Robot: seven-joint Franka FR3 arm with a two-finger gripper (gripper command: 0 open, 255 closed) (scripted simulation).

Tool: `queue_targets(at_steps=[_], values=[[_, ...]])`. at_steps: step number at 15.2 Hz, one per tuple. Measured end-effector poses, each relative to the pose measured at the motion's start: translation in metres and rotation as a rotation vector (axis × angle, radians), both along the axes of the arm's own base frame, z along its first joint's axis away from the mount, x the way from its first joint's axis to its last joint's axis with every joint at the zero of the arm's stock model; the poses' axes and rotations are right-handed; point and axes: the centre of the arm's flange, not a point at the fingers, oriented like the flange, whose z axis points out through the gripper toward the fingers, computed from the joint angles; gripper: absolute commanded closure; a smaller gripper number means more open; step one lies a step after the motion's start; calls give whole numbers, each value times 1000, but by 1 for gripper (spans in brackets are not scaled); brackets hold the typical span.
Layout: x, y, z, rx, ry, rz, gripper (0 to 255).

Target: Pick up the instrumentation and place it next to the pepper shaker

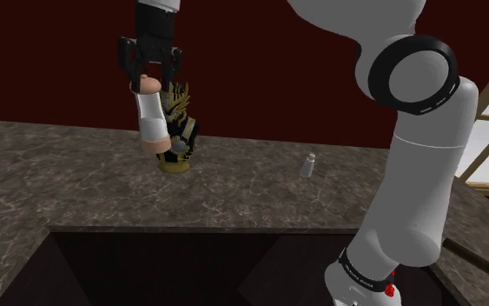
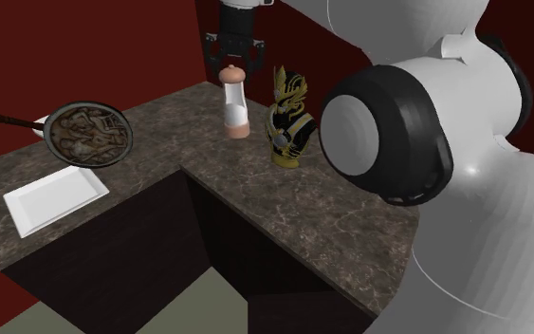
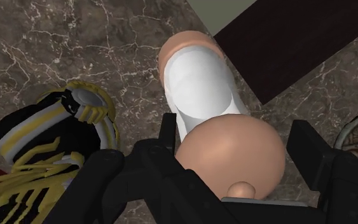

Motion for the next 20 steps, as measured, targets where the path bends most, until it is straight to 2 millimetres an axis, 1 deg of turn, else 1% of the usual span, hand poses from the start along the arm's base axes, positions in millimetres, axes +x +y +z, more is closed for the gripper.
queue_targets(at_steps=[3,5,7,8,9,13,15,18,19,20], values=[[-15,-23,3,0,0,0,255],[-28,-46,5,-1,0,-1,255],[-42,-68,2,-1,0,-1,255],[-51,-77,4,-1,1,-1,255],[-55,-88,5,-1,0,-1,255],[-80,-140,3,-1,0,-2,255],[-94,-157,7,-1,0,-1,255],[-118,-192,6,-1,0,-1,255],[-122,-204,9,-1,0,-1,255],[-127,-213,6,-1,0,-1,255]])
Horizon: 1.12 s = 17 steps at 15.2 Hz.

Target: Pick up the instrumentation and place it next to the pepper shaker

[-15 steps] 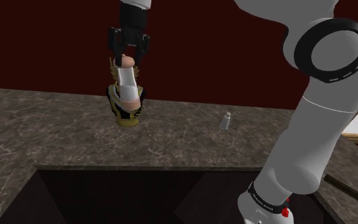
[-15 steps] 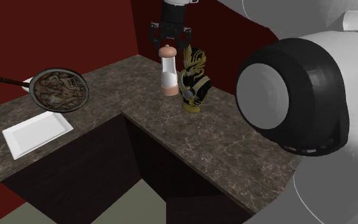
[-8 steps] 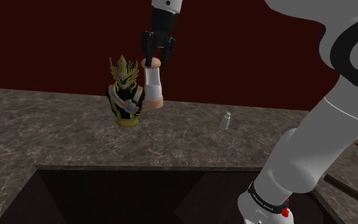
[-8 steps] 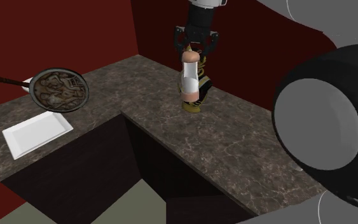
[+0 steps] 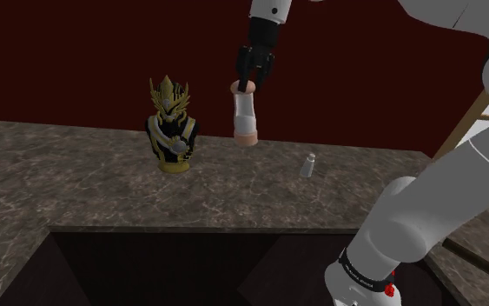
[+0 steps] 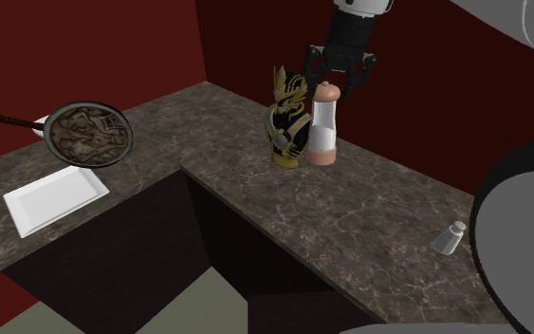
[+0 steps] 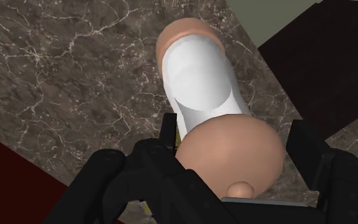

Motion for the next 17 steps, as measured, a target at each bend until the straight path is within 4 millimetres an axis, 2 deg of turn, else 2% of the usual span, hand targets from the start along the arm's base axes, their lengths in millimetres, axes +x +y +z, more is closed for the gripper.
queue_targets(at_steps=[8,17], values=[[-51,-93,-4,0,0,0,255],[-112,-195,0,1,0,0,255]])
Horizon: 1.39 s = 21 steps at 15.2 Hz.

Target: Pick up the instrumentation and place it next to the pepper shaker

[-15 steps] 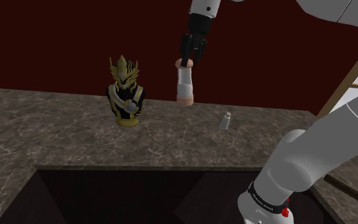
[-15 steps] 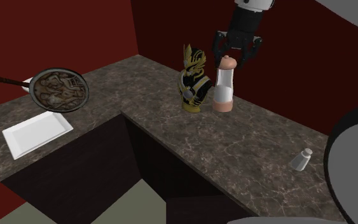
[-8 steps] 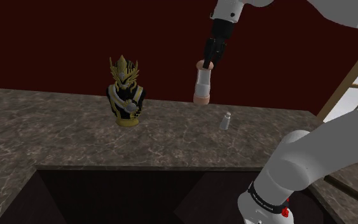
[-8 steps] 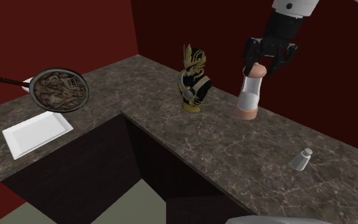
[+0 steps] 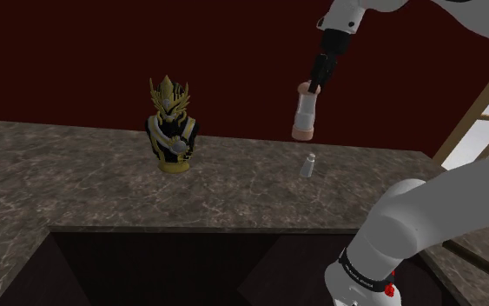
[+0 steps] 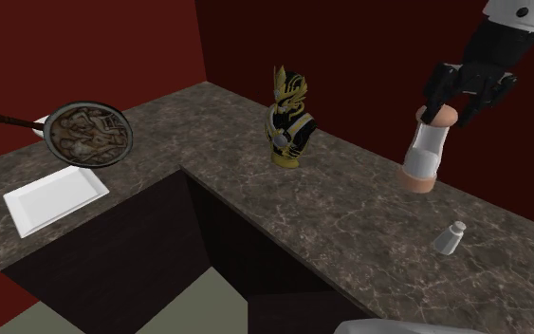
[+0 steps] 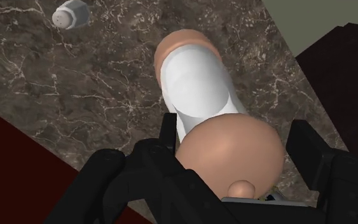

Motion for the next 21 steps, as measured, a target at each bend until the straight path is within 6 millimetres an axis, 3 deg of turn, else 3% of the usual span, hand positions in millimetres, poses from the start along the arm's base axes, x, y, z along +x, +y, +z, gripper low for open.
queue_targets(at_steps=[17,21], values=[[-120,-197,1,1,-1,-1,255],[-126,-210,-16,1,0,1,255]])
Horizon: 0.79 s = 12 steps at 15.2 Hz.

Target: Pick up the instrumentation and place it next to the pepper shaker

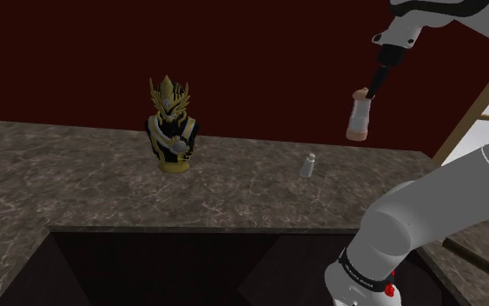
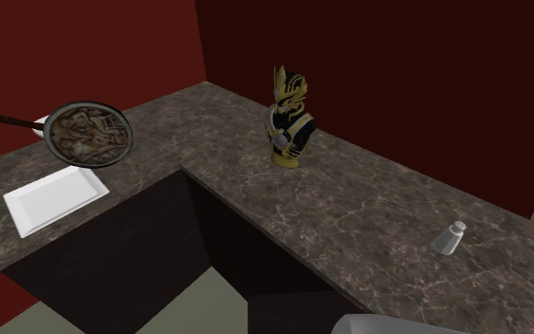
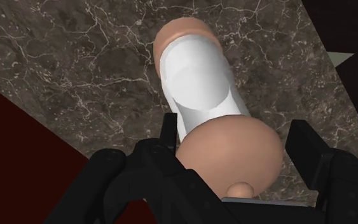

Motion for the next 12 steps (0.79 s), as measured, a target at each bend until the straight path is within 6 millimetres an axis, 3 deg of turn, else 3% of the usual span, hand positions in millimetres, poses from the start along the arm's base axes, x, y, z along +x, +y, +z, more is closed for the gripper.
queue_targets(at_steps=[12], values=[[-1,0,-63,0,0,0,255]])
